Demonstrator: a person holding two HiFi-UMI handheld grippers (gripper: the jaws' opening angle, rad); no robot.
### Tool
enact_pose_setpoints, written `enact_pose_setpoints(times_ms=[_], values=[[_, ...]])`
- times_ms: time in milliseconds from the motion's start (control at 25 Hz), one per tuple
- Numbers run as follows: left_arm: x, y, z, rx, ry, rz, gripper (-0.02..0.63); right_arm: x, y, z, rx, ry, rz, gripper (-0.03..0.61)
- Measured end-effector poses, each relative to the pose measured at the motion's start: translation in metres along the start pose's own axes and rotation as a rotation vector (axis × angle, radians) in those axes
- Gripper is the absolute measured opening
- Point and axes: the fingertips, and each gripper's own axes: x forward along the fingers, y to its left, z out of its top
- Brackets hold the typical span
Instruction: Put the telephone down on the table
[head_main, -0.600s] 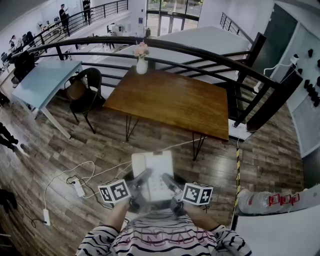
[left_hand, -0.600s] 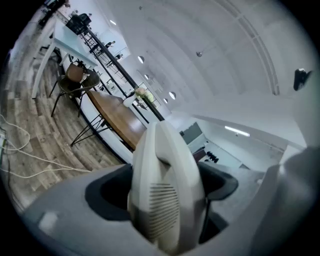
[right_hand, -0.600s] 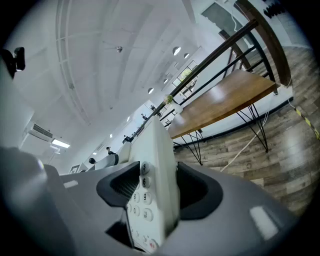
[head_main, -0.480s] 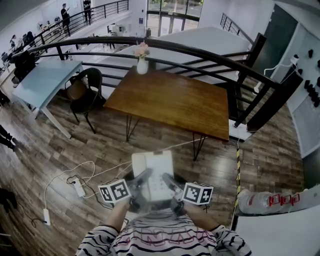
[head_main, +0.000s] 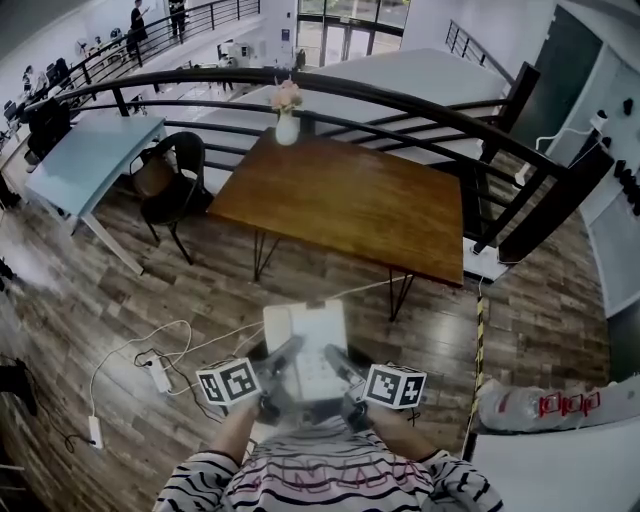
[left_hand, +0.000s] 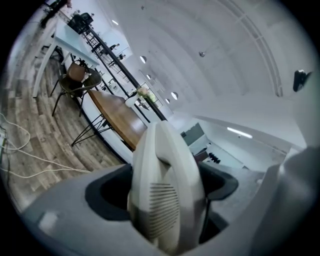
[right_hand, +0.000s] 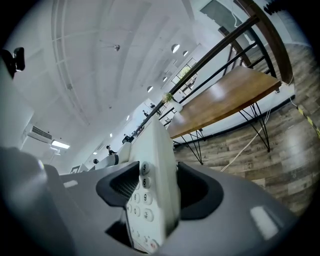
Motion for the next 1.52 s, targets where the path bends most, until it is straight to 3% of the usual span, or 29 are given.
enact_pose_setpoints(times_ms=[240,520,800,1000,1520], values=[[0.046,0.019,0.043,-0.007,-0.011,0.017,0.413,0.045,-0.018,0.046,0.007,0.022,0.011,0.239],[0.124,0.034,0.105,0.005,-0.047,0.048,0.413,0.102,-0.047,0.131,0.001,0.046,0.062,0.239],[0.193,0.045,0.144,-0.010,-0.075,0.072,0.413,0.139,-0.081,0.198,-0.012,0.083,0.073,0.239],[0.224,0.062,0.168,-0.017,-0.070,0.076,0.413,0.167,-0.097,0.225,-0.007,0.091,0.066,0.238],[0.281,0.119,0.274,0.014,0.016,-0.003,0.413,0.271,-0.091,0.290,0.024,-0.009,0.004,0.238]])
